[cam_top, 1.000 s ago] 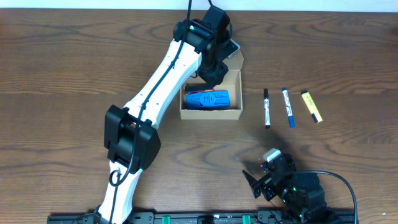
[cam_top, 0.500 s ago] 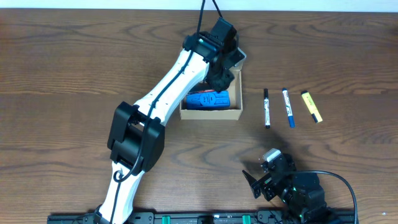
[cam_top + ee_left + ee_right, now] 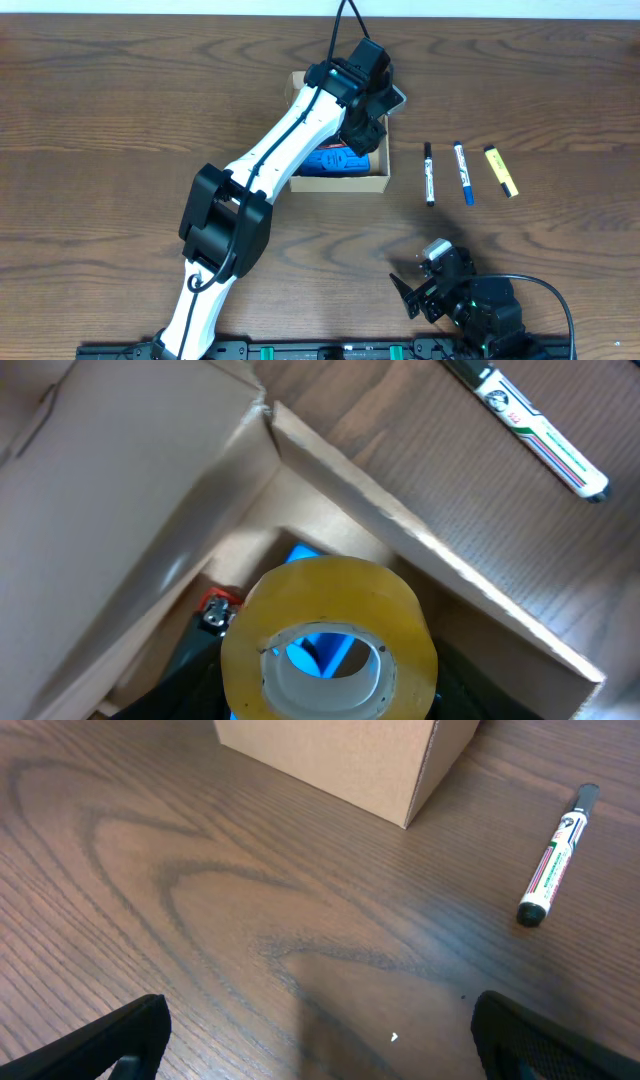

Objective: Pack container
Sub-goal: 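Lower the tape roll into the box with the left gripper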

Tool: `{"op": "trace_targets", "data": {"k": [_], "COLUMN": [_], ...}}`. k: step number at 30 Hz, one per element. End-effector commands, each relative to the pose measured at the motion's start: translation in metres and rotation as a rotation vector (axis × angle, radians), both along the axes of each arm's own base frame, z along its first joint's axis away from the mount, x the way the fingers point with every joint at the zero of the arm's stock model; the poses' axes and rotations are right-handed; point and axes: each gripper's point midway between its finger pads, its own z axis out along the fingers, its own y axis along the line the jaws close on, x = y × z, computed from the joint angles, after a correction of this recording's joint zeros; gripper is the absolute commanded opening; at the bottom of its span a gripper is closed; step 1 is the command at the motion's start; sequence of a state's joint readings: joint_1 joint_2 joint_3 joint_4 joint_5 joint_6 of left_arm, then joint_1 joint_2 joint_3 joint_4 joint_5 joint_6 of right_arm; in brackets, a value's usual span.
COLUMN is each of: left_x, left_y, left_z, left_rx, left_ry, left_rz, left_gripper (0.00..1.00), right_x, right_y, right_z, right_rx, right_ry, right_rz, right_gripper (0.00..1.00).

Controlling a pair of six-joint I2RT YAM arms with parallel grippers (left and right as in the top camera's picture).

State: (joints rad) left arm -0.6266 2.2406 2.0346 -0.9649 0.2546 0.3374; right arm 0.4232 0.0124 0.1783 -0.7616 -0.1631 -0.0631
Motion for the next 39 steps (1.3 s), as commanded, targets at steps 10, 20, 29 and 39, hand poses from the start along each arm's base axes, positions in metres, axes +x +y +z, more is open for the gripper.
{"op": "trace_targets", "data": {"k": [10,20,29,39], "left_x": [-0.010,-0.005,-0.006,-0.007], "left_y": [-0.009,-0.004,-0.005,0.000], "left_z": [-0.025,-0.028,-0.027,-0.003], "left_rx": [0.004,0.036,0.027,0.024], "left_ry": [0.054,0.025,0.033,0.001], "left_rz": [-0.038,-0.025,-0.029,-0.032], "left_gripper": [0.53,0.54,0.70,0.69], "right_x": [-0.001,-0.001,-0.001,-0.001], "right_y": [0.001,0.001,0.001,0.001], "right_z": [-0.003,-0.003,-0.003,-0.003], "right_rx": [-0.012,-0.012,-0.012,-0.012], "right_ry": [-0.003,-0.003,-0.003,-0.003], "right_rz": [0.016,0.015,0.015,0.016], "right_gripper": [0.99,0.99,0.99,0.99]}}
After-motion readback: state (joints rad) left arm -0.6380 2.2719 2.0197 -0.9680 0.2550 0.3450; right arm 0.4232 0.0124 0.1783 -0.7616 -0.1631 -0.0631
